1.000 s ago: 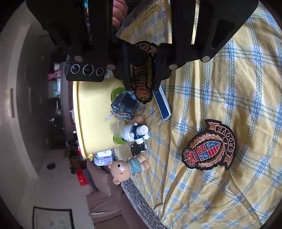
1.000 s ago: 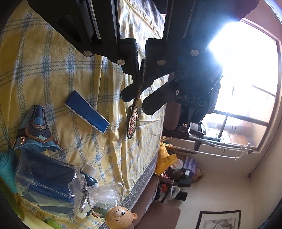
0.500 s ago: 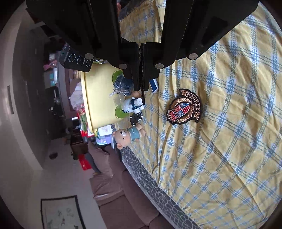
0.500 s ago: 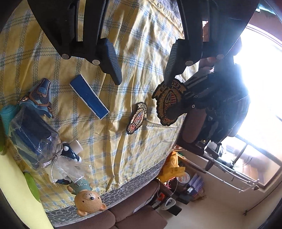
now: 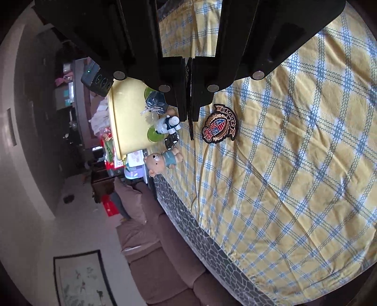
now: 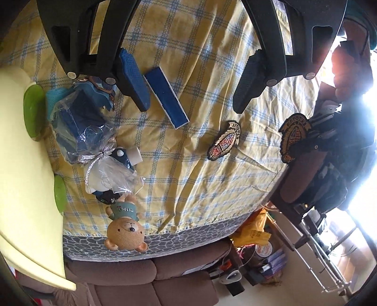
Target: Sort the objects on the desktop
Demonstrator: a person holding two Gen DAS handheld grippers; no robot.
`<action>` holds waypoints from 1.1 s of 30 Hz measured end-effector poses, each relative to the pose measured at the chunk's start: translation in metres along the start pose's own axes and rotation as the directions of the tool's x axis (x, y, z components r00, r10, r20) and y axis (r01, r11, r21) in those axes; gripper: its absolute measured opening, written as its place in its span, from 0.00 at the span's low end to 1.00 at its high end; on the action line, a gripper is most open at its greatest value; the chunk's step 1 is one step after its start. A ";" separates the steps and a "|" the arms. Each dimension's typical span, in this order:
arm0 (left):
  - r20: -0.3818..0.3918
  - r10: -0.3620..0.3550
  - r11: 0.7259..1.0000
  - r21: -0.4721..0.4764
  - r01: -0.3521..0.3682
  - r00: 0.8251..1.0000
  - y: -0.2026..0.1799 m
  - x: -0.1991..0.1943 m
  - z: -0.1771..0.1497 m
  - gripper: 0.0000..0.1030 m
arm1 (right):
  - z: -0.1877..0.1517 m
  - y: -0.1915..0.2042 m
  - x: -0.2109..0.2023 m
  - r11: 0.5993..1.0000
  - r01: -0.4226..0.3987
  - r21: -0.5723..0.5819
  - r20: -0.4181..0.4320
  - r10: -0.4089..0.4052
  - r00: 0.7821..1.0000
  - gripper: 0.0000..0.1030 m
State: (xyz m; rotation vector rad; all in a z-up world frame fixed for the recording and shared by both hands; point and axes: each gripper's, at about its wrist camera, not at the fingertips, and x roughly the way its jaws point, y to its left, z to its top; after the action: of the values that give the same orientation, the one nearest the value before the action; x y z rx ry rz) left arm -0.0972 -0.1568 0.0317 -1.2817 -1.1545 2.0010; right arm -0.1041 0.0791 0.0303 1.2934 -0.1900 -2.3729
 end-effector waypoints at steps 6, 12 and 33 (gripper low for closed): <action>-0.005 -0.014 1.000 -0.002 0.014 1.000 0.004 -0.004 0.000 0.03 | -0.007 0.006 0.024 0.986 0.130 -0.108 -0.070 -0.138 0.988 0.32; -0.014 -0.025 1.000 0.004 0.025 1.000 0.000 -0.001 -0.001 0.03 | -0.011 -0.003 0.034 0.974 0.177 -0.140 -0.082 -0.189 0.978 0.27; -0.037 -0.037 0.999 0.031 0.038 0.999 -0.014 0.012 -0.006 0.03 | 0.001 0.021 -0.021 0.972 0.127 -0.195 0.085 -0.112 0.990 0.18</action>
State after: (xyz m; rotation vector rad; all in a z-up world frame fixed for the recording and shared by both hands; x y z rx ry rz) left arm -0.0973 -0.1379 0.0365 -1.2663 -1.1173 1.9532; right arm -0.0889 0.0695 0.0537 1.1529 0.1067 -2.4690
